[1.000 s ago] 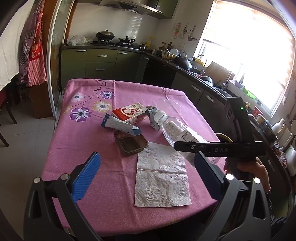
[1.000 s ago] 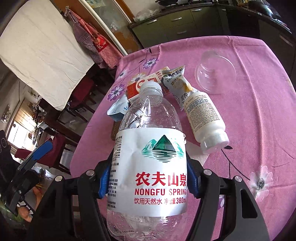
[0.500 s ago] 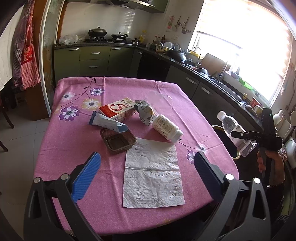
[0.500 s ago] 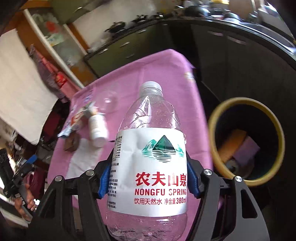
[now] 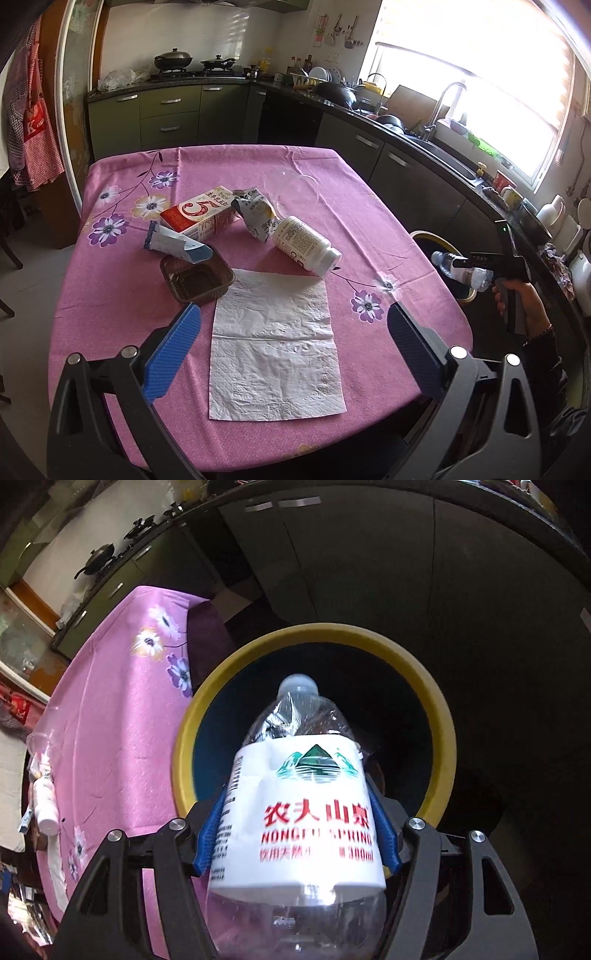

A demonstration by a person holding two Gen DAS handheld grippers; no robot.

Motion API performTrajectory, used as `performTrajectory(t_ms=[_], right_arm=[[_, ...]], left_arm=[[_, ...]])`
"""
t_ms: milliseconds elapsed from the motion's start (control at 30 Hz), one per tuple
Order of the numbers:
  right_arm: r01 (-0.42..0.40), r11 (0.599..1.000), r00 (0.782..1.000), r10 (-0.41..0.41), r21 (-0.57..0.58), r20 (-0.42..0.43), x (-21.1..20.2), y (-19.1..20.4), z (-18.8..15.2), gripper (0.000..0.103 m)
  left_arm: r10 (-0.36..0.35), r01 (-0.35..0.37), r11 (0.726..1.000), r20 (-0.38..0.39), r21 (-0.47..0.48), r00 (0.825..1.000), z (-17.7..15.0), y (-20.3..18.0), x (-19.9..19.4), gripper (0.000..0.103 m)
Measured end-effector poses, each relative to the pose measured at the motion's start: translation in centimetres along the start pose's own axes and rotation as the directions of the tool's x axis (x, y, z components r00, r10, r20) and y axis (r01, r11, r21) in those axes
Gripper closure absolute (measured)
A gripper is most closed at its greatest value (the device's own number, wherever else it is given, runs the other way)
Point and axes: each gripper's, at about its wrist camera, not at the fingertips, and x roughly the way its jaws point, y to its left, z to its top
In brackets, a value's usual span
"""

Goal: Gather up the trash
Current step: 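Carry the water bottle over the bin and open the right gripper, then pinch the white paper towel at its middle with the left gripper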

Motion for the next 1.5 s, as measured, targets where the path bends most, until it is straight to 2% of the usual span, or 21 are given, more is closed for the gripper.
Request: performTrajectory(t_ms=[33,133,367,567,700,967,1233,1333,1400,1500], right_arm=[[0.030,1.000,0.999,-0.030,-0.008,0.015,0.0,0.2,0.2,0.019],[0.099,0.994,0.993,-0.096,-0.037,0.071,-0.8,1.3,0.0,0.018],[-0.016,0.994,0.985,0.034,-0.104,0.170,-5.2,5.6,-3.7,0.016],[-0.140,0.976,0.973,0.167,-0.169,0.160,-6.5,8.3,-7.8,0.014],[-0.182,0.961,0.968,0.213,-0.207,0.136,-6.8,10.1,-9.1,0.014],[-0.235,0.941,0.952,0.273,-0.244,0.136,-8.2,11.5,-10.7,0.014],[-0.294,0.915,0.934,0.337,-0.275,0.122,-9.5,12.7,-12.2,0.013],[-0.294,0.912,0.934,0.338,-0.286,0.116,-9.6,13.0,-12.7,0.012],[-0.300,0.910,0.933,0.342,-0.287,0.110,-9.4,13.0,-12.9,0.012],[-0.306,0.910,0.933,0.346,-0.279,0.103,-9.2,12.8,-13.0,0.012]], left_arm=[[-0.005,0.005,1.000,-0.003,0.006,1.000,-0.1,-0.3,0.1,0.007],[-0.009,0.009,1.000,-0.013,0.020,1.000,-0.3,-0.9,0.4,0.007],[0.021,-0.021,1.000,-0.089,0.006,0.996,-1.1,-0.5,3.4,0.007],[0.096,-0.095,0.995,-0.166,0.014,0.982,-1.9,0.3,7.2,0.007],[0.135,-0.130,0.991,-0.199,0.040,0.971,-2.3,0.4,9.1,0.007],[0.158,-0.148,0.987,-0.267,0.059,0.951,-2.8,0.6,11.8,0.007],[0.207,-0.183,0.976,-0.242,0.117,0.948,-3.1,0.0,12.3,0.007],[0.201,-0.177,0.977,-0.233,0.122,0.952,-3.1,-0.2,12.2,0.012],[0.196,-0.171,0.977,-0.218,0.130,0.956,-3.0,-0.5,11.9,0.027],[0.184,-0.155,0.977,-0.208,0.147,0.961,-2.9,-1.1,11.7,0.040]])
